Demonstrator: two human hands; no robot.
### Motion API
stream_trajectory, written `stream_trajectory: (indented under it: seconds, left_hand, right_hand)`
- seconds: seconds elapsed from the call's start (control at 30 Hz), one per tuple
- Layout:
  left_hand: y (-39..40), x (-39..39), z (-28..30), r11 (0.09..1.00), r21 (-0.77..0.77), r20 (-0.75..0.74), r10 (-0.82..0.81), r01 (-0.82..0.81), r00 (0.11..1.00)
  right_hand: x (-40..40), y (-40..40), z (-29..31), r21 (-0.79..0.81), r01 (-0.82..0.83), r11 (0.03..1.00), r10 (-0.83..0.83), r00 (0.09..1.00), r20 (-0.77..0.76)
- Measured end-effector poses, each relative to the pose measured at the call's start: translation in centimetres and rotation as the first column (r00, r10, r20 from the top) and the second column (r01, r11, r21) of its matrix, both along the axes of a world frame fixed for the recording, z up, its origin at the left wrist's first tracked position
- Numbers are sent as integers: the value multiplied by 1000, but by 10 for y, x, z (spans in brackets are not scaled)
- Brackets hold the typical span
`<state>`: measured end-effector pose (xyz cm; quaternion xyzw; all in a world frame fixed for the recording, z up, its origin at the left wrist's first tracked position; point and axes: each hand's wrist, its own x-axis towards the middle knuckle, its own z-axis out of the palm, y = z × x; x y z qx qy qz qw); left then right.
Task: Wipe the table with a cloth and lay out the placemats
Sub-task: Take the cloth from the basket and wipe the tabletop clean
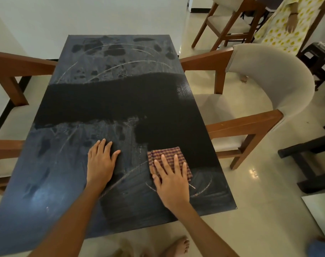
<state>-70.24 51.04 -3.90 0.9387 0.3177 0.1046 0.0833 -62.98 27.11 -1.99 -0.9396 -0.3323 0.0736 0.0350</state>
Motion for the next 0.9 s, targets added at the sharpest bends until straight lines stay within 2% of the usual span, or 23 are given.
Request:
stream_trajectory:
  seconds: [0.23,0.4,0.47,0.53,0.63,0.73,0.83,0.9]
  left_hand:
    - [0,-1,2,1000,-12,7,-18,18,1000]
    - [-4,0,6,996,41,-38,-80,81,996]
    - [-6,1,8,990,81,-86,-106,113,991]
    - [-8,3,11,988,92,-109,-111,122,988]
    - [-17,7,14,999,24,-63,-43,45,997]
    - [-28,11,11,998,-54,-19,32,-33,999]
    - [-35,11,4,994,-95,12,56,-55,998]
    - [-35,10,0,994,-100,26,57,-54,998]
  right_hand:
    - [39,-70,-2,-22,321,947,-320,947,26]
    - [30,-64,4,19,454,891,-454,891,-4]
    - [20,-51,4,25,414,910,-414,910,-17]
    - [2,-38,4,30,307,951,-307,952,9]
    - [-35,-19,3,42,131,991,-131,991,6]
    - [-54,-18,1,46,28,999,-28,1000,-5]
    - [-44,-34,-2,34,7,999,-8,1000,18]
    - [-29,-52,-3,37,82,996,-83,996,28]
